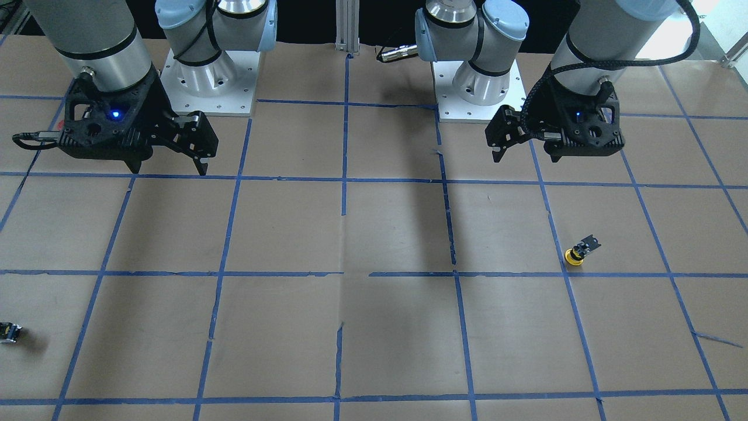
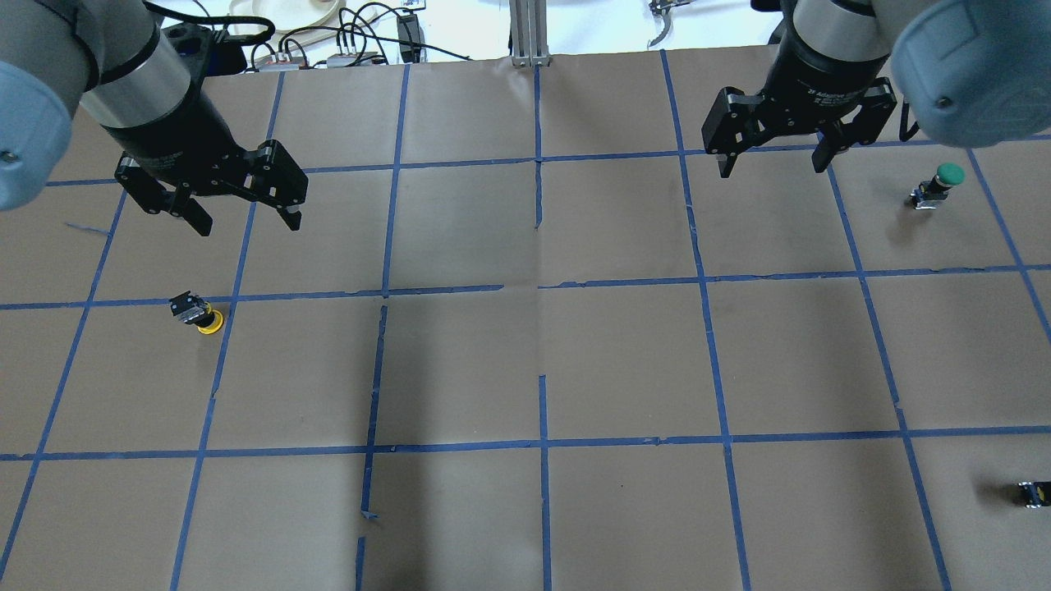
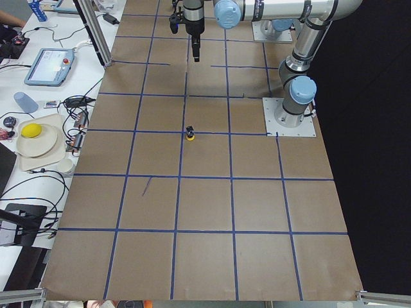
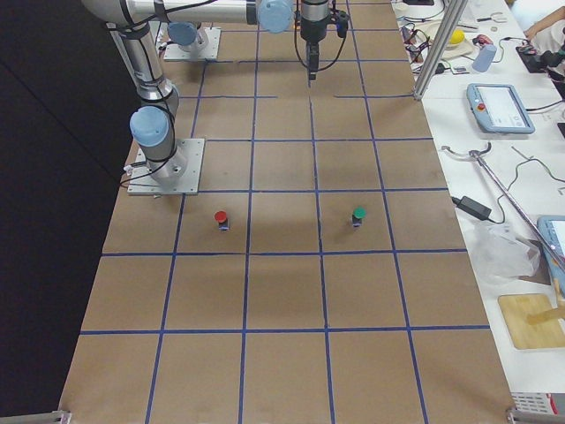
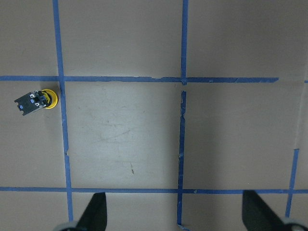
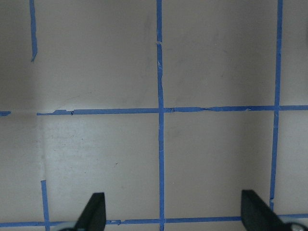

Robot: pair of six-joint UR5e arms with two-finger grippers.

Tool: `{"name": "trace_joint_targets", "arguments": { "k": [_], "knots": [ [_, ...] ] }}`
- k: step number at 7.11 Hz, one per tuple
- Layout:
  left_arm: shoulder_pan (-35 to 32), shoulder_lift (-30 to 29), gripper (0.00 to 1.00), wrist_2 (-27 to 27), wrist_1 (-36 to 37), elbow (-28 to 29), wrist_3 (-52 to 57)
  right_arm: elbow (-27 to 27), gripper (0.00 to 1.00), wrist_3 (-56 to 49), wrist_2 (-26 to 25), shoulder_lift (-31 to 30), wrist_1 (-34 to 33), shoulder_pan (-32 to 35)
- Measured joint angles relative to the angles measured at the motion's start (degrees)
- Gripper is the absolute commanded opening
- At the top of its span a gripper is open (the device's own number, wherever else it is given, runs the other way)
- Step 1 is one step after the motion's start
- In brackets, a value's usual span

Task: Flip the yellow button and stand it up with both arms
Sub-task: 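Move the left gripper toward the yellow push-button lying on its side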

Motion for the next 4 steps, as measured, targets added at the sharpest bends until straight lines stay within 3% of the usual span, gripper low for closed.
{"name": "trace_joint_targets", "arguments": {
  "k": [4],
  "knots": [
    [0.34,0.27,1.0,0.24,0.63,0.33,0.04,0.01,1.0,0.1,0.37,-0.07,-0.1,0.03]
  ]
}}
